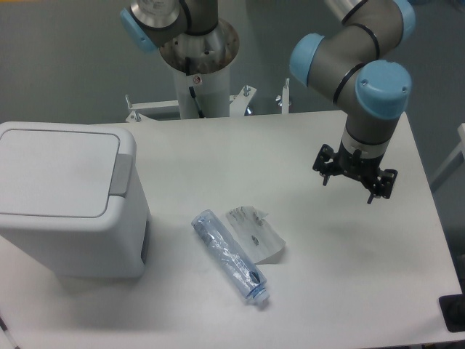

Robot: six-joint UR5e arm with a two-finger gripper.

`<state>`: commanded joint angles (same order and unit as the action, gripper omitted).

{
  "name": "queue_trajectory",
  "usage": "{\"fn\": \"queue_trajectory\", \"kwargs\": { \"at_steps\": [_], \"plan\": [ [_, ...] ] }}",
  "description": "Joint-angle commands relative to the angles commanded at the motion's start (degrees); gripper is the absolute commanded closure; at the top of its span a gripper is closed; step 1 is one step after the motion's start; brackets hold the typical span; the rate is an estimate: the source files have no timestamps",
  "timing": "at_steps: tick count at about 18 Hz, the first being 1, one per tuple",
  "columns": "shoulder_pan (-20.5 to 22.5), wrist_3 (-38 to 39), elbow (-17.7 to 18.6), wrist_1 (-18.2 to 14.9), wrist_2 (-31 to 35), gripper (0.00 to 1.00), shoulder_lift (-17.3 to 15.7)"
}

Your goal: Open the trash can

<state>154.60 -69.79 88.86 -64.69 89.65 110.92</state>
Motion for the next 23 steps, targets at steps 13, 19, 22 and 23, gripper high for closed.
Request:
{"fn": "queue_trajectory", "kwargs": {
  "at_steps": [13,19,22,23],
  "plan": [
    [-0.44,0.17,0.97,0.61,0.0,0.0,-0.18],
    [-0.44,0.79,1.05,1.06,0.0,0.0,-0.18],
    [-0.44,1.4,1.23,1.41,-0.09,0.0,-0.18],
    [-0.44,1.67,1.32,1.41,-0.09,0.0,-0.18]
  ]
}}
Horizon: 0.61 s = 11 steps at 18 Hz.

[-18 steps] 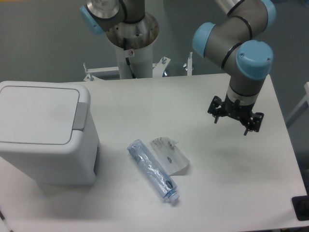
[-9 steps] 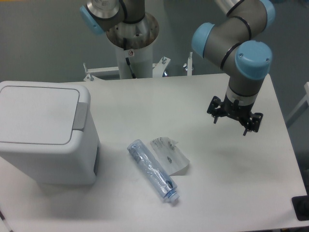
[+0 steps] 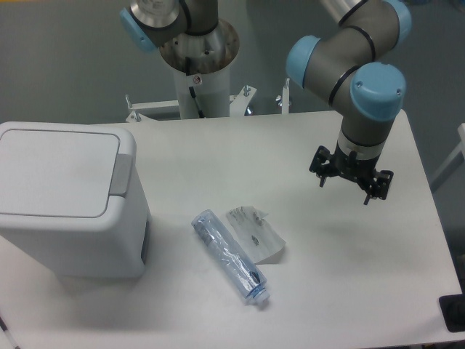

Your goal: Open the trash can

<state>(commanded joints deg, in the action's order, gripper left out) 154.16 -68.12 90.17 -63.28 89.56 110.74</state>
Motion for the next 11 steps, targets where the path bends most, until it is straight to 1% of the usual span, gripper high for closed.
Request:
{"fn": "queue_trajectory", "kwargs": {
  "at_steps": [4,6,11],
  "plan": [
    [0.26,0.53,0.18,0.0,-0.53,0.0,-0.35],
    [0.09,0.88,-0.52,-0.44,-0.7,0.0,-0.7],
    [0.35,2.19,-0.79,-0.7,-6.76,0.0,-2.98]
  ]
}}
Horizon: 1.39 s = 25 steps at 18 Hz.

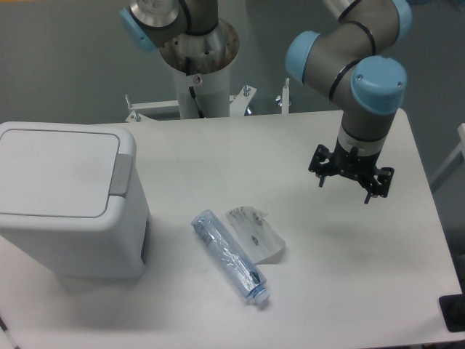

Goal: Open the trash can
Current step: 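Move the open gripper over to the lid of the white trash can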

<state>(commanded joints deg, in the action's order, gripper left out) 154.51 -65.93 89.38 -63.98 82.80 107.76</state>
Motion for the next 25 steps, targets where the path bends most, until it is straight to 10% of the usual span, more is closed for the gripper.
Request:
{"fn": "queue_trajectory", "kwargs": {
  "at_steps": [25],
  "plan": [
    [-10.72,36.12,-0.35,0.35,-26.2,0.0,-9.06]
  ]
}}
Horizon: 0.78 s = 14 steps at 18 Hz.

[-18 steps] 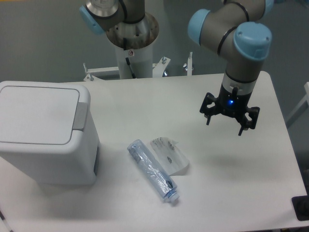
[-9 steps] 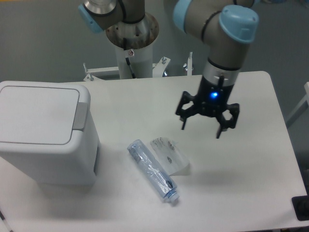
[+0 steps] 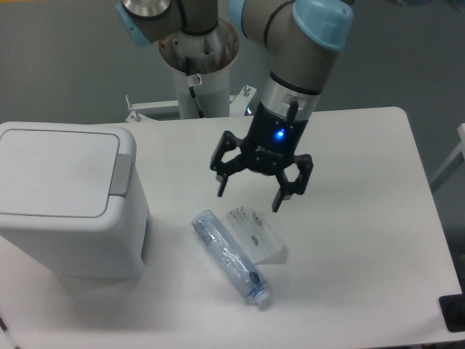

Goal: Open the trash can
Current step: 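Move the open gripper over to the lid of the white trash can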

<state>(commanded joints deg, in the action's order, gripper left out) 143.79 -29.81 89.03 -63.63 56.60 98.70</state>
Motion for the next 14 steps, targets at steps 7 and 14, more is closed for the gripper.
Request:
{"fn": "queue_trajectory", "kwargs": {
  "at_steps": [7,14],
  "plan": [
    [-2.82,6.67,0.0,-0.26,0.0,0.0,-0.18],
    [-6.94,10.91,1.05,-0.26,0.18,0.0,-0.79]
  ]
}}
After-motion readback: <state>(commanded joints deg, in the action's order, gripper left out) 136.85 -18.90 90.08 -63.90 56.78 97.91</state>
